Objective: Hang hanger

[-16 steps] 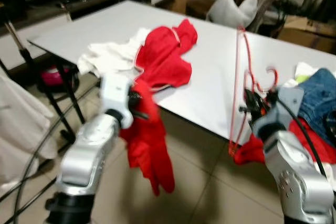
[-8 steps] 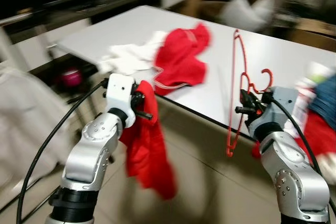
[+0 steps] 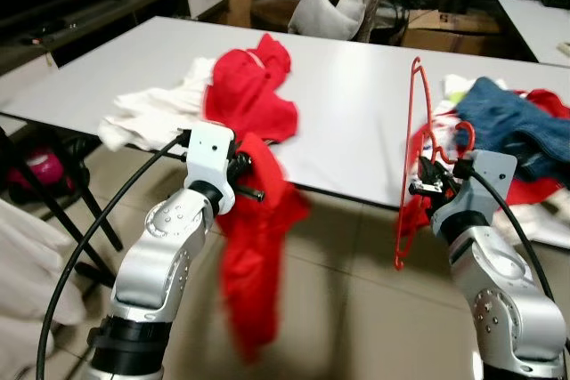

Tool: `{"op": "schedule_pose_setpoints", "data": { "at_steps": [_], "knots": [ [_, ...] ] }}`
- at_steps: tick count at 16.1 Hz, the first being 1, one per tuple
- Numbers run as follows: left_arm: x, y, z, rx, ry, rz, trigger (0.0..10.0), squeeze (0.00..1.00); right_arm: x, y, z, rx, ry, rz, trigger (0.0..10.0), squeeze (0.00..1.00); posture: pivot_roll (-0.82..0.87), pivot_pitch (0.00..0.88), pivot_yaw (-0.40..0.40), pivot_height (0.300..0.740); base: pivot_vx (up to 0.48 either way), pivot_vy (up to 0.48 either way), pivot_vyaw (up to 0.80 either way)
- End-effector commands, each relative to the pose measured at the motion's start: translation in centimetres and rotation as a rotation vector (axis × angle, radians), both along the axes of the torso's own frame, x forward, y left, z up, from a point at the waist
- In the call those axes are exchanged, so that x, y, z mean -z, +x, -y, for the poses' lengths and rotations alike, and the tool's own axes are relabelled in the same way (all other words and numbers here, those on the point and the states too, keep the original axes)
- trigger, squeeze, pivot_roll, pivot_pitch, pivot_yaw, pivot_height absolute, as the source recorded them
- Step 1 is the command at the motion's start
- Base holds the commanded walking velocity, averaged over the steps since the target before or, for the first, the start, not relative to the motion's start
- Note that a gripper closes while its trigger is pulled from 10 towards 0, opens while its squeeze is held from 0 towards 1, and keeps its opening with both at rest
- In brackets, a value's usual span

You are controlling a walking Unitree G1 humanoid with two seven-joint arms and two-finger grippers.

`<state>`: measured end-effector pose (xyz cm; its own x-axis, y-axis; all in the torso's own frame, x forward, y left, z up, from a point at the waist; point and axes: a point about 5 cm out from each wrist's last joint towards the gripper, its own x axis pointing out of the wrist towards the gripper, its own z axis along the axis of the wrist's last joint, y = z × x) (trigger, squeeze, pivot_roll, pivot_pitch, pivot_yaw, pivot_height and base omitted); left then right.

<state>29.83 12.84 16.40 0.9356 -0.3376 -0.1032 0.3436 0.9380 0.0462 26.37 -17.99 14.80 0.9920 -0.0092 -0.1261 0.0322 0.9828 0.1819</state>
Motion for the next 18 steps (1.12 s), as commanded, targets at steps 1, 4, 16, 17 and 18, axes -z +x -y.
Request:
{"op": "schedule_pose_setpoints", "data": {
  "at_steps": [1, 4, 16, 17, 18],
  "knots": [
    [-0.72, 0.17, -0.29, -0.007, 0.007, 0.036, 10.0, 0.00, -0.48, 0.14, -0.26, -0.004, 0.001, 0.020, 10.0, 0.00, -0.10, 0.008, 0.013, 0.740, 0.000, 0.435, 0.00],
    [-0.73, 0.16, -0.17, -0.006, 0.006, 0.037, 10.0, 0.00, -0.44, 0.11, -0.13, 0.005, 0.001, 0.021, 10.0, 0.00, -0.10, 0.002, 0.015, 0.740, 0.000, 0.460, 0.00],
    [0.15, -0.49, 0.22, -0.007, -0.051, 0.014, 10.0, 0.00, 0.03, -0.76, 0.23, -0.010, -0.081, 0.001, 10.0, 0.00, -0.13, 0.000, 0.017, 0.740, 0.000, 0.279, 0.00],
    [-0.02, -0.43, 0.25, -0.010, -0.054, 0.028, 10.0, 0.00, 0.02, -0.73, 0.13, -0.019, -0.080, 0.002, 10.0, 0.00, -0.13, 0.000, 0.017, 0.740, 0.000, 0.000, 0.00],
    [-0.23, -0.30, 0.40, -0.005, -0.057, 0.041, 10.0, 0.00, -0.01, -0.68, 0.06, -0.027, -0.078, 0.005, 10.0, 0.00, -0.13, 0.000, 0.017, 0.740, 0.000, 0.000, 0.00]
  ]
}}
